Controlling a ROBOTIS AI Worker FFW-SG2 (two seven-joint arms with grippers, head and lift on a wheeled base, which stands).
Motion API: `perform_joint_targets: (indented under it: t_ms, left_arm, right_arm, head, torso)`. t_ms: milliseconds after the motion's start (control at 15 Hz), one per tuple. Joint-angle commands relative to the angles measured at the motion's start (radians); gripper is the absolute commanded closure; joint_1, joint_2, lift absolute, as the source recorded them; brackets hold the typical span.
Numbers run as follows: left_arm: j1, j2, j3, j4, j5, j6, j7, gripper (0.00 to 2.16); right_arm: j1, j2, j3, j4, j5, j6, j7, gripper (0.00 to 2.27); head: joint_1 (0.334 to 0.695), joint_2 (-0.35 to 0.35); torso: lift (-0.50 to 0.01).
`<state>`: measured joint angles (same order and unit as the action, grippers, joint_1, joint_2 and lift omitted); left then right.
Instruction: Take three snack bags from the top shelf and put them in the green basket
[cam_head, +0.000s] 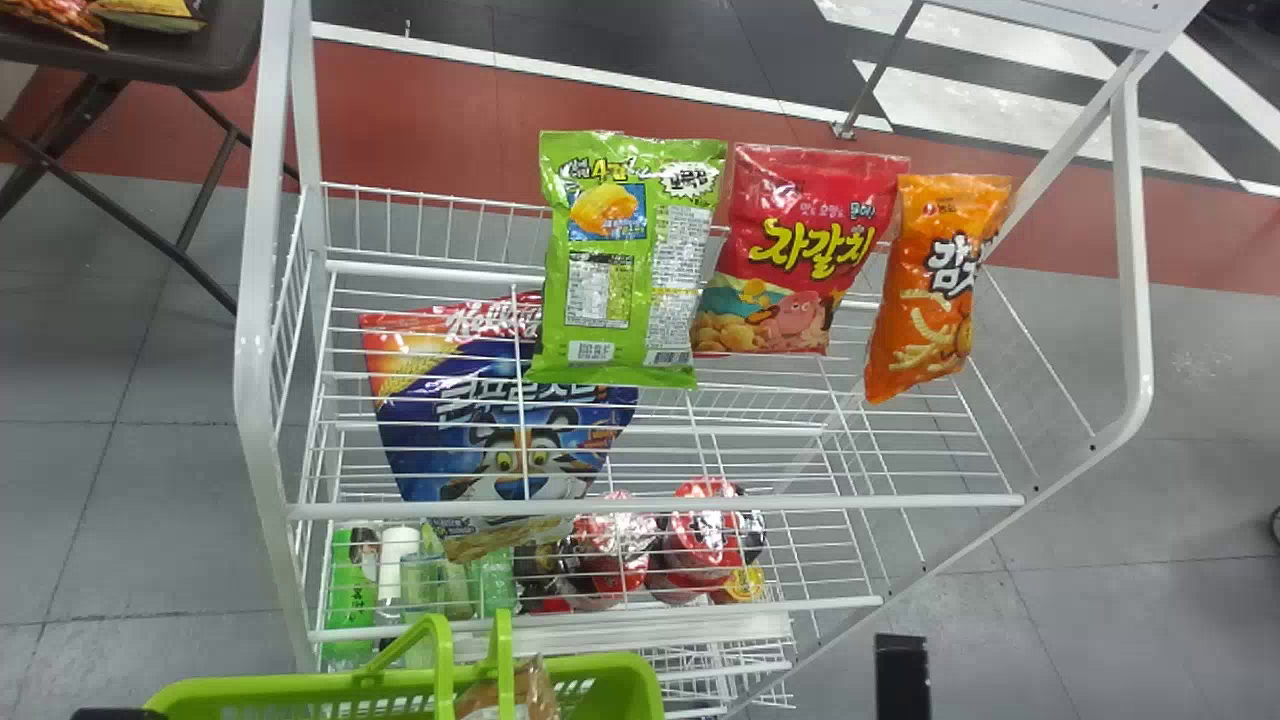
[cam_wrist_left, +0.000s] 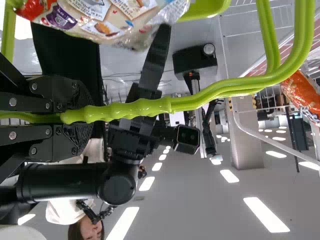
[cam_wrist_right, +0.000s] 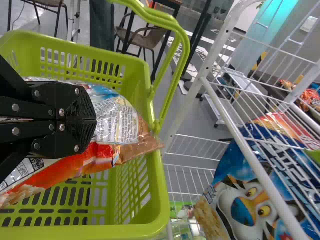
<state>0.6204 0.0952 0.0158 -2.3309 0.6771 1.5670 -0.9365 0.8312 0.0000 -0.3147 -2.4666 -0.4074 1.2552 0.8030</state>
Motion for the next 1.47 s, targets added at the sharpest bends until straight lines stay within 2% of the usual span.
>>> perform_joint_targets:
  t_ms: [0, 133, 267, 333, 467, 667, 800, 867, 1000, 1267, 1400]
  left_arm:
    - [0.001, 0.0, -0.007, -0.004, -0.002, 0.004, 0.004, 1.77]
    - [0.001, 0.0, -0.013, -0.004, -0.004, 0.004, 0.005, 1.77]
    - [-0.002, -0.002, -0.02, -0.004, -0.007, 0.004, 0.007, 1.77]
    - [-0.005, -0.003, -0.027, -0.002, -0.013, 0.004, 0.008, 1.77]
    - [-0.005, -0.003, -0.028, -0.001, -0.014, 0.004, 0.008, 1.77]
    - [-0.008, -0.005, -0.034, -0.001, -0.016, 0.004, 0.01, 1.77]
    - [-0.01, -0.003, -0.037, 0.001, -0.021, 0.004, 0.011, 1.77]
    - [-0.01, -0.003, -0.039, 0.002, -0.022, 0.004, 0.011, 1.77]
    - [-0.008, -0.003, -0.039, 0.004, -0.024, 0.004, 0.011, 1.77]
    - [-0.01, -0.005, -0.043, 0.01, -0.034, 0.004, 0.016, 1.77]
    - [-0.021, -0.005, -0.045, 0.024, -0.034, 0.004, 0.022, 1.77]
  right_arm:
    - [-0.004, 0.001, 0.02, 0.002, 0.016, 0.024, 0.021, 0.0]
    - [-0.006, 0.001, -0.004, -0.031, 0.015, 0.088, 0.061, 0.01]
    - [-0.027, 0.001, 0.003, -0.08, 0.084, 0.235, 0.061, 0.05]
    - [-0.02, 0.001, 0.002, -0.072, 0.084, 0.174, 0.058, 0.05]
    - [0.006, 0.001, -0.038, -0.055, 0.039, 0.005, 0.058, 0.05]
    - [0.02, 0.001, -0.132, -0.034, -0.005, -0.391, 0.036, 0.05]
    - [0.003, 0.001, -0.17, 0.017, -0.011, -0.756, -0.045, 0.05]
    - [-0.037, 0.001, -0.199, 0.049, -0.008, -0.875, -0.085, 0.05]
    - [-0.176, 0.001, -0.265, 0.129, 0.025, -0.915, -0.128, 0.1]
    - [-0.44, 0.001, -0.331, 0.304, 0.156, -0.897, -0.15, 0.12]
    - [-0.504, 0.001, -0.349, 0.354, 0.153, -0.857, -0.14, 0.12]
  head:
    - [0.695, -0.35]
    - [0.695, -0.35]
    - [0.695, -0.35]
    - [0.695, -0.35]
    - [0.695, -0.35]
    - [0.695, -0.35]
    - [0.695, -0.35]
    - [0.695, -0.35]
    - [0.695, -0.35]
    - [0.695, -0.35]
    - [0.695, -0.35]
  torso:
    - [-0.044]
    - [-0.044]
    - [-0.044]
    - [-0.044]
    - [-0.044]
    - [-0.044]
    - [-0.044]
    - [-0.044]
    - [-0.044]
    - [-0.044]
    - [-0.044]
